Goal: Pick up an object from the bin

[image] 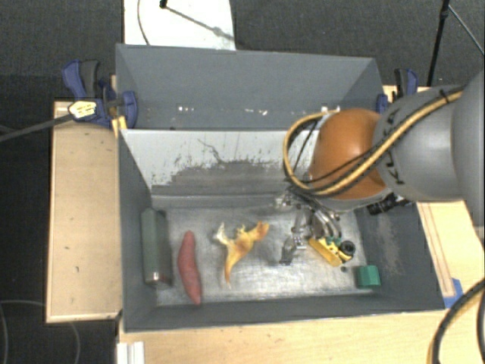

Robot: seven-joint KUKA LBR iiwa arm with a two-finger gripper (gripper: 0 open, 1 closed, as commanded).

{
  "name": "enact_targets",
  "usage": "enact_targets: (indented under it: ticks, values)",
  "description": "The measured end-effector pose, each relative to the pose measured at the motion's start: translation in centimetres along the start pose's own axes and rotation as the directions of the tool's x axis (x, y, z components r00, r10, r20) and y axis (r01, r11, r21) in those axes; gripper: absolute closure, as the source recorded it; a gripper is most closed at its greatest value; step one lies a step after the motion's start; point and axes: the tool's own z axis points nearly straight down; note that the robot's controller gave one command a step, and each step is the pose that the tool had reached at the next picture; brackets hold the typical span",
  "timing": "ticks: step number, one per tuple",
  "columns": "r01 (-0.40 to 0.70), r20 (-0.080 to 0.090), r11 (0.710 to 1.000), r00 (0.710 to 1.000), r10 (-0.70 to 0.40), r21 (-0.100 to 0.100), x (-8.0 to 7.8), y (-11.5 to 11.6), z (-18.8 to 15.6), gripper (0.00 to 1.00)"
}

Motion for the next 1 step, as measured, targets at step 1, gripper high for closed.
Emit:
enact_targets:
  ticks: [1]
  values:
    - [-0.076,0.001,0.997,0.997,0.076,0.004,0.14,0.8,2.31,0.0]
